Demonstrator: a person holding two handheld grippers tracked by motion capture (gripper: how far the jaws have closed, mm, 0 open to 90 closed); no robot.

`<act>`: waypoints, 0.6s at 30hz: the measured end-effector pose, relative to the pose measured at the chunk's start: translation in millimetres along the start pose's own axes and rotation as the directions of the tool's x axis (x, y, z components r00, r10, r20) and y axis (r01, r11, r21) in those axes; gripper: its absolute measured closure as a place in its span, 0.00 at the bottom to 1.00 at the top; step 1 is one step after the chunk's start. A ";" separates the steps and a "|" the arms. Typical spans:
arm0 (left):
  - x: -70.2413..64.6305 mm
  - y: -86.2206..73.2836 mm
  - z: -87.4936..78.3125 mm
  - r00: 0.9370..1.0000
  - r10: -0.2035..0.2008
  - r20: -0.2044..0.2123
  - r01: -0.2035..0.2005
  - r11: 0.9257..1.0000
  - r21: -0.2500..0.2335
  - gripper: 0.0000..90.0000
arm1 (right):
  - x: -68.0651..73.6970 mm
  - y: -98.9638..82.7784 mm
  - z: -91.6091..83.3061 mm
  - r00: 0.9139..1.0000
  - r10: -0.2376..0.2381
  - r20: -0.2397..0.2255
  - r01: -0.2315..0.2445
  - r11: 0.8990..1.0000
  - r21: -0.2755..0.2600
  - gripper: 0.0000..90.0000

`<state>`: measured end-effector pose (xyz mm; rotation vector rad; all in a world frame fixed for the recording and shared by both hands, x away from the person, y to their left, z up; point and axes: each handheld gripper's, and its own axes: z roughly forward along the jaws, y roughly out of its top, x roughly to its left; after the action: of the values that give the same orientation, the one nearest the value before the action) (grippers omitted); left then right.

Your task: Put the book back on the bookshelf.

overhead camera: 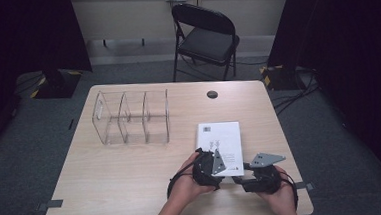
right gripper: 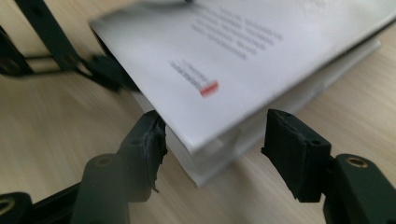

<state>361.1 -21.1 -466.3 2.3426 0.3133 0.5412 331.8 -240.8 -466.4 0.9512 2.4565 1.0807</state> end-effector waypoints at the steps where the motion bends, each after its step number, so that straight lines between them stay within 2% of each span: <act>1: 0.0 0.0 0.0 1.000 0.000 0.000 0.000 1.000 0.000 0.21 | 0.0 0.0 0.0 1.000 0.000 0.000 0.000 1.000 0.000 0.43; 2: 0.3 -0.5 -1.3 1.000 0.012 0.010 -0.012 1.000 -0.005 0.22 | -2.4 -6.1 3.2 1.000 -0.009 0.025 0.008 0.999 0.032 0.43; 4: 0.7 0.0 -2.9 1.000 0.014 0.012 -0.014 1.000 0.010 0.23 | -6.6 -9.8 4.9 1.000 0.020 0.021 -0.021 0.999 0.032 0.44; 5: 1.7 0.3 -2.7 1.000 0.010 0.023 -0.011 1.000 0.002 0.24 | -7.8 -10.1 5.6 1.000 0.023 0.021 -0.023 0.999 0.032 0.44; 8: 1.2 0.5 -1.9 1.000 0.006 0.016 -0.006 1.000 -0.003 0.24 | -7.9 -8.0 6.7 0.999 0.025 0.027 -0.026 0.999 0.024 0.44; 10: 2.5 0.2 -2.7 1.000 0.012 0.022 -0.013 1.000 0.006 0.24 | -5.7 -6.5 6.5 0.999 0.009 0.041 -0.010 1.000 0.025 0.45; 13: 2.6 0.4 -2.7 1.000 0.011 0.022 -0.011 1.000 0.004 0.24 | -1.3 -1.9 3.1 1.000 0.011 0.021 -0.011 1.000 0.009 0.45; 16: 2.2 0.6 -1.9 1.000 0.007 0.018 -0.007 1.000 0.000 0.24 | 2.2 1.6 2.9 0.999 -0.008 0.044 0.008 1.000 0.012 0.45; 18: 3.6 2.1 -4.5 1.000 0.009 0.023 -0.009 1.000 0.028 0.24 | 4.0 1.9 7.3 0.997 -0.029 0.066 0.028 0.999 0.019 0.45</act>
<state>362.3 -18.8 -460.9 2.3769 0.3016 0.5167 333.3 -233.2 -470.0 0.9396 2.4225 1.0034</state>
